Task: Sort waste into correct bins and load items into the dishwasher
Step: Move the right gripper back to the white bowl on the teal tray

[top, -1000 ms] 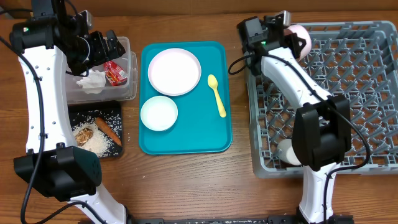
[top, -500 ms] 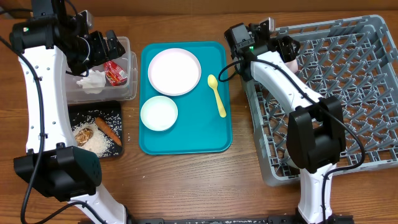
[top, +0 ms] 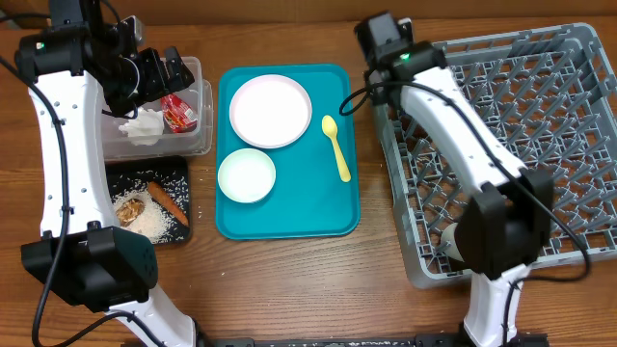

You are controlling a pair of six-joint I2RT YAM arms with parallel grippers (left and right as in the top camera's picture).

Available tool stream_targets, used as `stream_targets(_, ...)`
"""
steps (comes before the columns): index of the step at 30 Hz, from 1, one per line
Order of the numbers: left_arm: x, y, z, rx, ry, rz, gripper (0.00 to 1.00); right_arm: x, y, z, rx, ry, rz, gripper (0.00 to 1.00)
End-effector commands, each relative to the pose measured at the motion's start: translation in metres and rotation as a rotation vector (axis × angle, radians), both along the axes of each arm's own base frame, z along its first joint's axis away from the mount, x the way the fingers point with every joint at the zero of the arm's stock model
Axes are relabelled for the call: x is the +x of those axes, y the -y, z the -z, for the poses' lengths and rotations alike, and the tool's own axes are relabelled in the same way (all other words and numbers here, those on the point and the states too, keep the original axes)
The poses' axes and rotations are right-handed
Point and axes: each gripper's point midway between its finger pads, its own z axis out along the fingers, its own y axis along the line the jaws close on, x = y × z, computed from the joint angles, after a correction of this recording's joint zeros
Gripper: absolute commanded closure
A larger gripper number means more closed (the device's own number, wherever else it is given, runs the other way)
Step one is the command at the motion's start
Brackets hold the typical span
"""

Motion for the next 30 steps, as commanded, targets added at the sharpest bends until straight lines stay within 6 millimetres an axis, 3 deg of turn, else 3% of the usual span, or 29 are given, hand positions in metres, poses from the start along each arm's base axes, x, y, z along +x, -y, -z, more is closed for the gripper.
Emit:
stream_targets(1,0.001,0.001,-0.01,0.012,0.027,0.003,0.0,-0.033,-0.088,-0.052,0.493,-0.056,-0.272,0.0)
stream_targets(3,0.001,0.001,-0.01,0.012,0.027,0.003,0.0,-0.046,-0.11,-0.058,0.614,-0.106,-0.351,0.0)
stream_targets(7,0.001,0.001,-0.01,0.012,0.027,0.003,0.0,-0.07,-0.144,-0.047,0.781,-0.228,-0.441,0.19)
stream_targets(12,0.001,0.001,-0.01,0.012,0.027,0.003,0.0,-0.089,-0.176,0.013,0.838,-0.367,-0.297,0.21)
stream_targets(15,0.001,0.001,-0.01,0.012,0.027,0.003,0.0,-0.105,-0.198,0.046,0.851,-0.418,-0.239,0.27)
stream_targets(23,0.001,0.001,-0.01,0.012,0.027,0.003,0.0,-0.132,-0.218,0.094,0.779,-0.412,-0.09,0.43)
stream_targets(30,0.001,0.001,-0.01,0.012,0.027,0.003,0.0,-0.134,-0.226,0.121,0.72,-0.363,-0.043,0.55)
